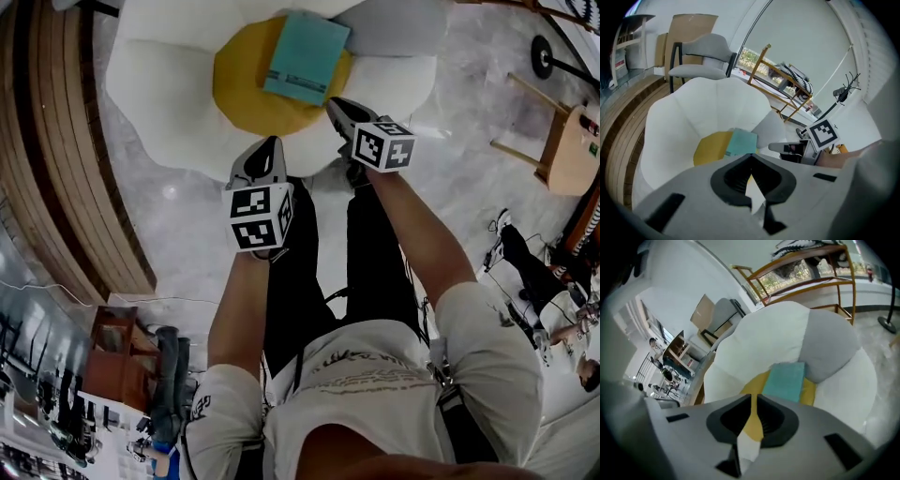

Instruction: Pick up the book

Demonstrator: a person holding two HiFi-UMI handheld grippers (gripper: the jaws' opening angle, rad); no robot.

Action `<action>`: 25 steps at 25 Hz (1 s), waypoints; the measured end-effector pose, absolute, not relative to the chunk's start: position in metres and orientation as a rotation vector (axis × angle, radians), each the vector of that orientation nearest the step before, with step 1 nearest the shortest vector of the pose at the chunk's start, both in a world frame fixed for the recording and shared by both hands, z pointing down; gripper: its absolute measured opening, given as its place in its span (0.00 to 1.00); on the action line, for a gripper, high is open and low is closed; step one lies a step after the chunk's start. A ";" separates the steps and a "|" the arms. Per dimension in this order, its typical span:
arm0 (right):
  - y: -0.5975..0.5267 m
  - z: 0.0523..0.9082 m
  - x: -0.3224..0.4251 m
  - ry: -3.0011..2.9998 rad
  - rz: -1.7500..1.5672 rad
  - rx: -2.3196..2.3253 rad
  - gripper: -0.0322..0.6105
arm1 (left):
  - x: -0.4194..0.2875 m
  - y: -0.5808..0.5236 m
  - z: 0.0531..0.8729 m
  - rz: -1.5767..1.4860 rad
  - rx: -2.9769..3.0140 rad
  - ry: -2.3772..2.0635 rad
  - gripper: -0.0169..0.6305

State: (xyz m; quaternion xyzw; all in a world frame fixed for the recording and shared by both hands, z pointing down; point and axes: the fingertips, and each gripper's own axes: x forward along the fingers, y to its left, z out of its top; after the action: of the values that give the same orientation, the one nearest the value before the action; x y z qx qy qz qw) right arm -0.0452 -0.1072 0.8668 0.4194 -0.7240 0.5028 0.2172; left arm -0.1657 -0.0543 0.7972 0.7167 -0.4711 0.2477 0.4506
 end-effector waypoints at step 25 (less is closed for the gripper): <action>-0.196 1.035 0.012 -1.849 1.603 1.126 0.48 | -0.152 -0.054 0.846 0.673 1.767 -1.121 0.05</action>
State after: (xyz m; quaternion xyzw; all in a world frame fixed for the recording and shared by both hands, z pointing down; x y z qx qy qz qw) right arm 0.0117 -0.1963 1.0352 0.4074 -0.6692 0.5804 0.2221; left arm -0.1522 -0.0537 0.8461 0.7159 -0.4544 0.2726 0.4546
